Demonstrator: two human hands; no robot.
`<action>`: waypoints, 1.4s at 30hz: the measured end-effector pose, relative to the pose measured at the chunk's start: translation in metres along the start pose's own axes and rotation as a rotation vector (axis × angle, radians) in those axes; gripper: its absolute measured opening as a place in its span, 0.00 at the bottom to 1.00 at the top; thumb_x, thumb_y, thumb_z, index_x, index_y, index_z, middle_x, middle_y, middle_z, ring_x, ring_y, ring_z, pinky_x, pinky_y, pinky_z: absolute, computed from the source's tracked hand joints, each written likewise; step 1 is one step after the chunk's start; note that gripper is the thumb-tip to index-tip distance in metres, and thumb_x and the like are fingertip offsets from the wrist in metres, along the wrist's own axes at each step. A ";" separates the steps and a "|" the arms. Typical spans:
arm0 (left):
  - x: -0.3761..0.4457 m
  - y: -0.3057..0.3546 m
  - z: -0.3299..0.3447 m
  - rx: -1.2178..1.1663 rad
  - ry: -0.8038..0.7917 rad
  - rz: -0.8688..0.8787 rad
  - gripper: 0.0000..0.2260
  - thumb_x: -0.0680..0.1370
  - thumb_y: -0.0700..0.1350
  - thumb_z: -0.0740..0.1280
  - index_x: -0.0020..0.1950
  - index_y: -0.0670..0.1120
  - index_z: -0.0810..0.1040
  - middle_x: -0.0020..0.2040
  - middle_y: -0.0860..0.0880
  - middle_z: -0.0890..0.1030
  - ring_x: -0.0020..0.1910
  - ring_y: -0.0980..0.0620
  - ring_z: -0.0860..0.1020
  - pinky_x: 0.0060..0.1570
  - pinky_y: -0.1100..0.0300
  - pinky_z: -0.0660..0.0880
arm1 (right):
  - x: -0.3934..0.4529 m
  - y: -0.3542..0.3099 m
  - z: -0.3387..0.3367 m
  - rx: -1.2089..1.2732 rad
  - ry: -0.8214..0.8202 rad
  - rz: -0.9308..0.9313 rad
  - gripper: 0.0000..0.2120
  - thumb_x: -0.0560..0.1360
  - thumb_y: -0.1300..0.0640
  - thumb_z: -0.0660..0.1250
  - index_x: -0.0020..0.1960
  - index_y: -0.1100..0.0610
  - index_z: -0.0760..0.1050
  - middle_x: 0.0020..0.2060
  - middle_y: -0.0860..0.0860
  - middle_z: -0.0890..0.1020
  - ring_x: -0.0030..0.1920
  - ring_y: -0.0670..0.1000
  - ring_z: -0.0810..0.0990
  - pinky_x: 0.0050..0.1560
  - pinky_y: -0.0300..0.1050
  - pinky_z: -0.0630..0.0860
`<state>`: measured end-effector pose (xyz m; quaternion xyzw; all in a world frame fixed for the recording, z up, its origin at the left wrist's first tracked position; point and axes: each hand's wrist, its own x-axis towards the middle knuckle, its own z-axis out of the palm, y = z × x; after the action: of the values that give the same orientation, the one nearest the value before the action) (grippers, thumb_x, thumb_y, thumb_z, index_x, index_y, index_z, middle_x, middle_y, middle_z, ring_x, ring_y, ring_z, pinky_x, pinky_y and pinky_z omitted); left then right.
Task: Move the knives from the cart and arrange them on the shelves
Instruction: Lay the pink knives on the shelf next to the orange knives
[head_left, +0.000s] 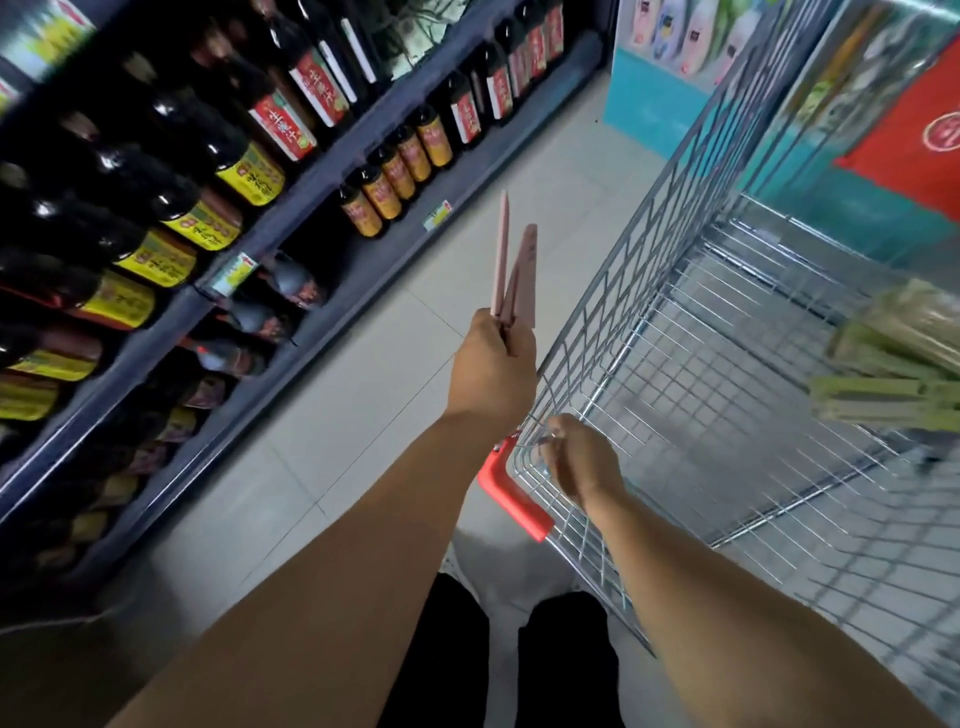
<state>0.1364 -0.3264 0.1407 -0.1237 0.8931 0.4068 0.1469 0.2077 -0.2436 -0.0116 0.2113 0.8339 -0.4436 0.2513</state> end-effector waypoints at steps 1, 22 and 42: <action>0.000 0.001 0.002 -0.016 -0.006 0.003 0.10 0.81 0.48 0.56 0.49 0.43 0.69 0.40 0.46 0.78 0.35 0.45 0.74 0.36 0.54 0.73 | -0.004 0.003 -0.011 0.083 0.013 0.043 0.10 0.78 0.56 0.61 0.54 0.57 0.78 0.47 0.53 0.83 0.39 0.46 0.80 0.32 0.29 0.68; -0.059 0.163 -0.025 -0.484 -0.014 0.150 0.09 0.82 0.48 0.58 0.47 0.45 0.72 0.42 0.46 0.80 0.36 0.47 0.76 0.35 0.55 0.73 | -0.125 -0.170 -0.237 0.942 0.338 -0.376 0.09 0.78 0.48 0.65 0.53 0.51 0.79 0.36 0.43 0.83 0.42 0.44 0.81 0.54 0.45 0.75; 0.062 0.111 -0.415 -0.667 0.455 0.289 0.11 0.79 0.42 0.58 0.37 0.45 0.72 0.38 0.43 0.78 0.40 0.44 0.77 0.38 0.55 0.72 | -0.125 -0.569 -0.040 0.776 0.086 -0.659 0.11 0.79 0.54 0.63 0.55 0.43 0.80 0.42 0.43 0.85 0.42 0.47 0.84 0.41 0.45 0.80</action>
<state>-0.0265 -0.5781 0.4545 -0.1245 0.7304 0.6521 -0.1606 -0.0310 -0.5206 0.4438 0.0329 0.6397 -0.7672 -0.0334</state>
